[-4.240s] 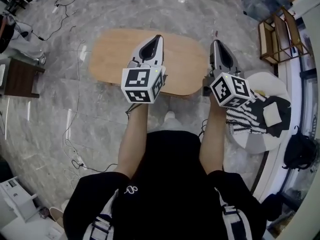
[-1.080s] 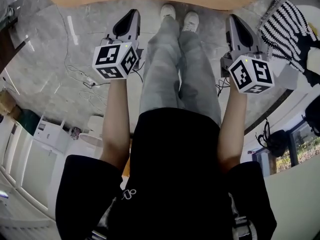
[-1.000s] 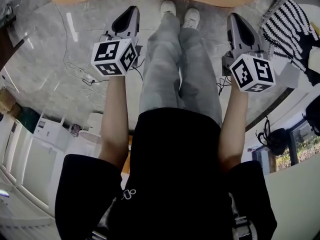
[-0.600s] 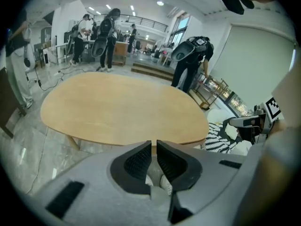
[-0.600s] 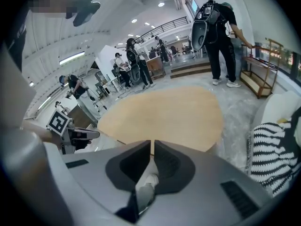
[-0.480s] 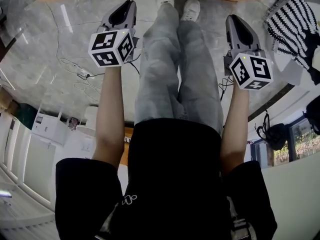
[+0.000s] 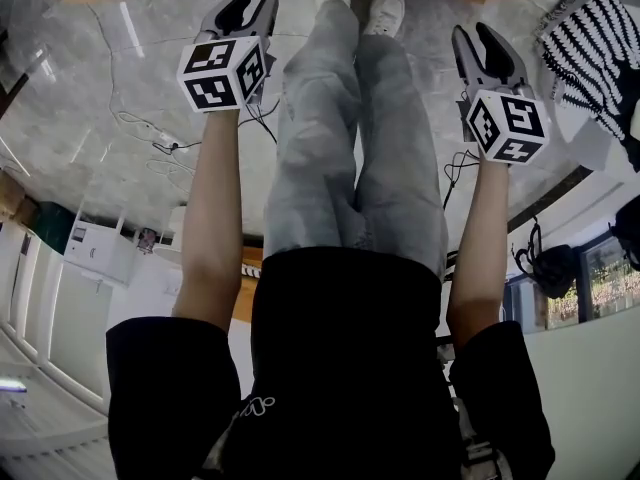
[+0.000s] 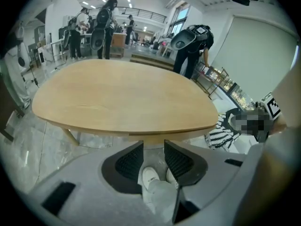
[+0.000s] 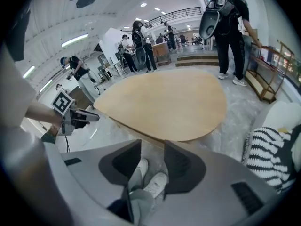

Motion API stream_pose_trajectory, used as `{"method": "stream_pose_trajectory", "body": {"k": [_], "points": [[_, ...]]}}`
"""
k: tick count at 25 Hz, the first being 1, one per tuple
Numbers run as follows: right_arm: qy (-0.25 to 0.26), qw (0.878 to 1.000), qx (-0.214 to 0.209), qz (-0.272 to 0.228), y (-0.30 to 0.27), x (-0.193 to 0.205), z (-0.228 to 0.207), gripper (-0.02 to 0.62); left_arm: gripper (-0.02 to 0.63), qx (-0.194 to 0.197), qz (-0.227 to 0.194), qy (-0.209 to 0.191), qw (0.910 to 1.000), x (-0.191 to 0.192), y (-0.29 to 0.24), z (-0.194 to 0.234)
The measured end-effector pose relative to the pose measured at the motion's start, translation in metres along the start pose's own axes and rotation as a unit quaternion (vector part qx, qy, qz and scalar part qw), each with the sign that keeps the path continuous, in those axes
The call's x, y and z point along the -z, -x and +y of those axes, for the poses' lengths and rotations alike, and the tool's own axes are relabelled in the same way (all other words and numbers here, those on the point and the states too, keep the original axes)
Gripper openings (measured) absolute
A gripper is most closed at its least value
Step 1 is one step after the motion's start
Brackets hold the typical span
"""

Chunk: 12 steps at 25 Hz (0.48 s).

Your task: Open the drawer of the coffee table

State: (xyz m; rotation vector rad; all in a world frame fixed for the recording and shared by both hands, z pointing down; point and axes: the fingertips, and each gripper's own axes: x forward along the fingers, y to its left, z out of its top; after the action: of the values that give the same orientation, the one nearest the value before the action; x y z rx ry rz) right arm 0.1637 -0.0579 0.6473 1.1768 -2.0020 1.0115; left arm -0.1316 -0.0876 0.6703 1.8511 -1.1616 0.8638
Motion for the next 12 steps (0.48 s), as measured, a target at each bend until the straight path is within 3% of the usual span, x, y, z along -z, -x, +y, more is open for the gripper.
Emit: {"method": "stream_pose_trajectory", "body": {"k": [12], "points": [[0.069, 0.995, 0.038, 0.059, -0.03, 0.026, -0.039, 0.15, 0.172, -0.048, 0.036, -0.03, 0.9977, 0.015, -0.042, 0.035]]}}
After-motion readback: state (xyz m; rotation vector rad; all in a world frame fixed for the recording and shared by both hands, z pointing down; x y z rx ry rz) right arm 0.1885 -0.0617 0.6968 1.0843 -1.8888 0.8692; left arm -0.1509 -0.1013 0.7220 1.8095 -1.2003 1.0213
